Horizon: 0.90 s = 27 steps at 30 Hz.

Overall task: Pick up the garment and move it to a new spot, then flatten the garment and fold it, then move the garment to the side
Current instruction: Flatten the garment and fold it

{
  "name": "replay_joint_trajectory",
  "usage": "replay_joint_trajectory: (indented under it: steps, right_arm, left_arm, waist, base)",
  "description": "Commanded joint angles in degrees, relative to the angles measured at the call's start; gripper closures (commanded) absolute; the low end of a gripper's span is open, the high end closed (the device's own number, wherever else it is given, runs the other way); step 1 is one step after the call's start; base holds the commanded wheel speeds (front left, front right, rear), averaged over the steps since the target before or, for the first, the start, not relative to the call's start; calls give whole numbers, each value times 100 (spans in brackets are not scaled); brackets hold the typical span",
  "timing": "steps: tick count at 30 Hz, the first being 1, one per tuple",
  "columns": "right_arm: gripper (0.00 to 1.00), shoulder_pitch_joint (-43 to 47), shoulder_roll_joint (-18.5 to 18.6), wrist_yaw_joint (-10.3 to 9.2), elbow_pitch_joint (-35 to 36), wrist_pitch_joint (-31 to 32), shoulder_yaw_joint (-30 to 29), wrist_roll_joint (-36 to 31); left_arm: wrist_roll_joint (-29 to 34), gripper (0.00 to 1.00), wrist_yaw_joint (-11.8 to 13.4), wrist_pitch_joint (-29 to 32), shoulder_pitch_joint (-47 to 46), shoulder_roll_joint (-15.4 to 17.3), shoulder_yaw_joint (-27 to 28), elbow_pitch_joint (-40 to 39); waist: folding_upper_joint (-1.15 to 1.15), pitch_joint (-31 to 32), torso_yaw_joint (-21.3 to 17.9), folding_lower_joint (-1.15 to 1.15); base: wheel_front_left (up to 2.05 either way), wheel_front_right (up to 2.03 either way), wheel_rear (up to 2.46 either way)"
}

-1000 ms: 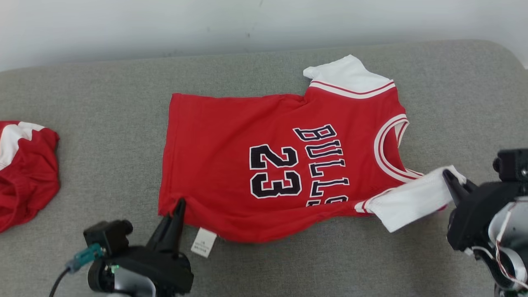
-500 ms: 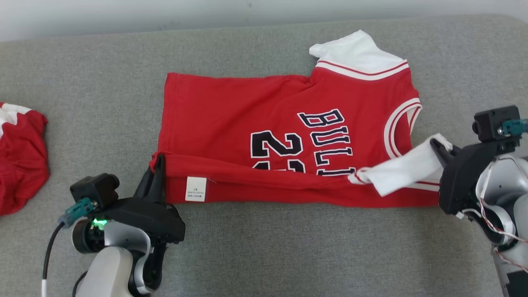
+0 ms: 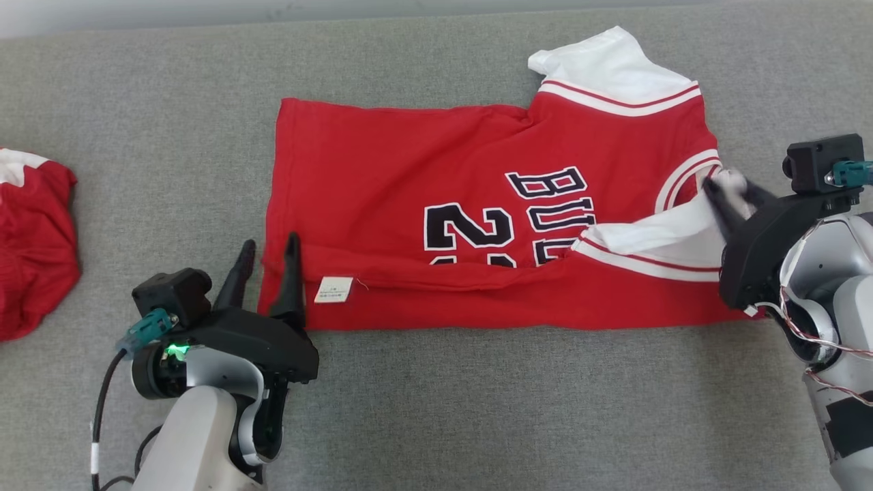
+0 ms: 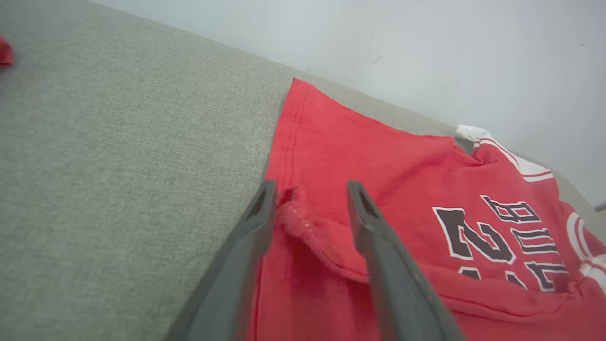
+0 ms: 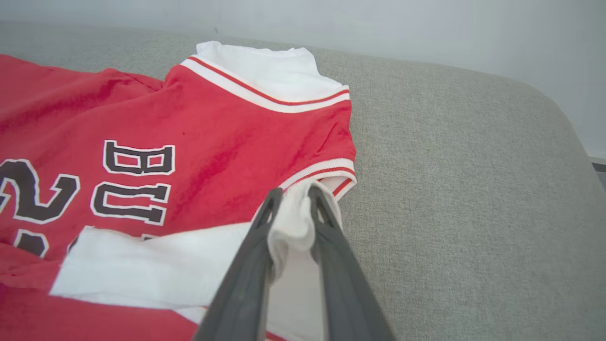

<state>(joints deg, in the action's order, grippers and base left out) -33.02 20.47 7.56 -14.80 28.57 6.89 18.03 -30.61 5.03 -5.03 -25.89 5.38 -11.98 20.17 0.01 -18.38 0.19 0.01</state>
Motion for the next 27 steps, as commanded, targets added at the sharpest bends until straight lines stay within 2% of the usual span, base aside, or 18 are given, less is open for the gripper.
replay_joint_trajectory:
  steps: [1, 6, 9, 13, 17, 21, 27]
  right_arm:
    - [0, -72, -28, -14, -46, -167, 25, -58]
    - [0, -168, -27, -14, -248, -843, 145, -95]
    - [0, -69, -11, -14, -312, -1042, 99, -2]
    - [0, 320, 23, -14, -196, -784, -45, 154]
    - [0, 861, 41, -14, 82, -259, -256, 134]
    - [0, 1294, -104, -14, 351, 226, -501, -8]
    - [0, 1430, -280, -14, 431, 385, -612, -201]
  left_arm:
    - [55, 0, 18, -69, -11, 12, 11, 33]
    - [145, 0, 50, -318, 195, 85, 21, 83]
    - [246, 0, 104, -418, 368, 177, -44, 85]
    - [513, 0, 193, -452, 616, 301, -219, 48]
    - [659, 0, 279, -374, 757, 379, -357, -8]
    - [866, 0, 426, -168, 773, 486, -488, 41]
    - [1091, 0, 584, -37, 627, 628, -600, 144]
  waist:
    - [-1, 6, 11, -1]
    - [-1, 74, 13, -1]
    - [-1, 139, 15, -1]
    - [-1, 217, -6, -1]
    - [-1, 264, -72, -1]
    - [-1, 256, -184, -1]
    - [-1, 169, -293, -1]
  base:
    - [0, 0, 0]
    - [0, 0, 0]
    - [0, 0, 0]
    - [0, 0, 0]
    - [0, 0, 0]
    - [0, 0, 0]
    - [0, 0, 0]
